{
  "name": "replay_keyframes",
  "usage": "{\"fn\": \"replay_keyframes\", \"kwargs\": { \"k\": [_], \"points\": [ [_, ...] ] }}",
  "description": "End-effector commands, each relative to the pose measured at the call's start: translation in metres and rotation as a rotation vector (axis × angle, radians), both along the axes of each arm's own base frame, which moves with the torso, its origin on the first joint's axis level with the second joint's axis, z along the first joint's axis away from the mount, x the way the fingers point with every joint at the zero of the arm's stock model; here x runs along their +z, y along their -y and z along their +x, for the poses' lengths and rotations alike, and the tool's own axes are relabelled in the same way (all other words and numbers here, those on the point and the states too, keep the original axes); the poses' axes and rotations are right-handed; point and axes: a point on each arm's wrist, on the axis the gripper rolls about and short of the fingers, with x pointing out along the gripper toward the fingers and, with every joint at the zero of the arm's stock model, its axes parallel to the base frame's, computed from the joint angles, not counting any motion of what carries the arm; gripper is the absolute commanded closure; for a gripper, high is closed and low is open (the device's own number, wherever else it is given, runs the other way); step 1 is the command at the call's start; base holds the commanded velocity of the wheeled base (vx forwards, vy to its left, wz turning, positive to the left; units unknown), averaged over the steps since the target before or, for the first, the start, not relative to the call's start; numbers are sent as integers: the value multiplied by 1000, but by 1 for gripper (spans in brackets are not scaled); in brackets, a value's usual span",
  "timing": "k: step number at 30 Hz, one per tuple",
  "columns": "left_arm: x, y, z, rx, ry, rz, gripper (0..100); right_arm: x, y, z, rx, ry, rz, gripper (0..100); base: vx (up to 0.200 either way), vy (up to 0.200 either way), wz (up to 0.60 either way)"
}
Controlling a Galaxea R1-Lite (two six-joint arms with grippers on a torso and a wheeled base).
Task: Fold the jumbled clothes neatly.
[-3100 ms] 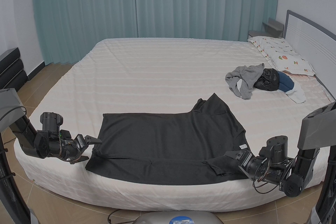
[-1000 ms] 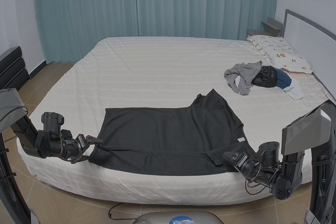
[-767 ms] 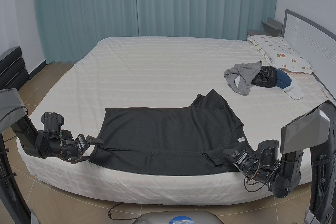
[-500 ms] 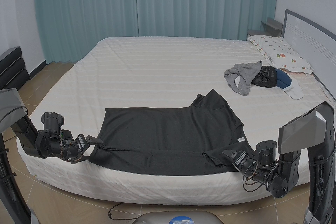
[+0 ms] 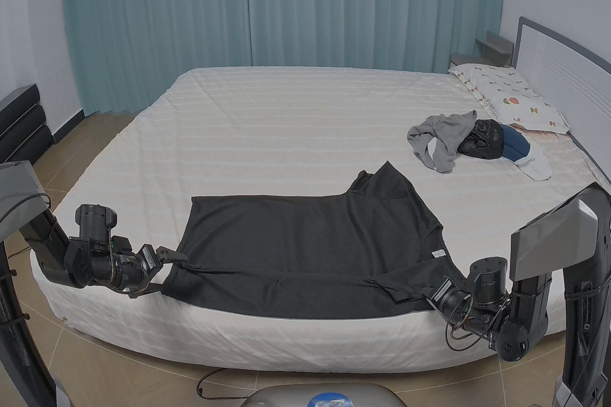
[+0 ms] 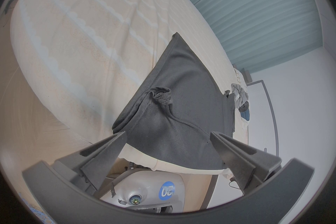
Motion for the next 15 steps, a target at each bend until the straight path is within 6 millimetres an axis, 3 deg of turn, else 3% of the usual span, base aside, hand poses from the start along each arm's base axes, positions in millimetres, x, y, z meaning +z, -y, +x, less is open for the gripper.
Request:
{"fn": "replay_keyframes", "kwargs": {
  "k": [1, 15],
  "points": [
    [0, 0, 0, 0, 0, 1, 0, 13, -1, -6, 11, 24, 10, 100, 0, 0, 0],
    [0, 0, 0, -1, 2, 2, 0, 16, 2, -22, 24, -8, -9, 100, 0, 0, 0]
  ]
}}
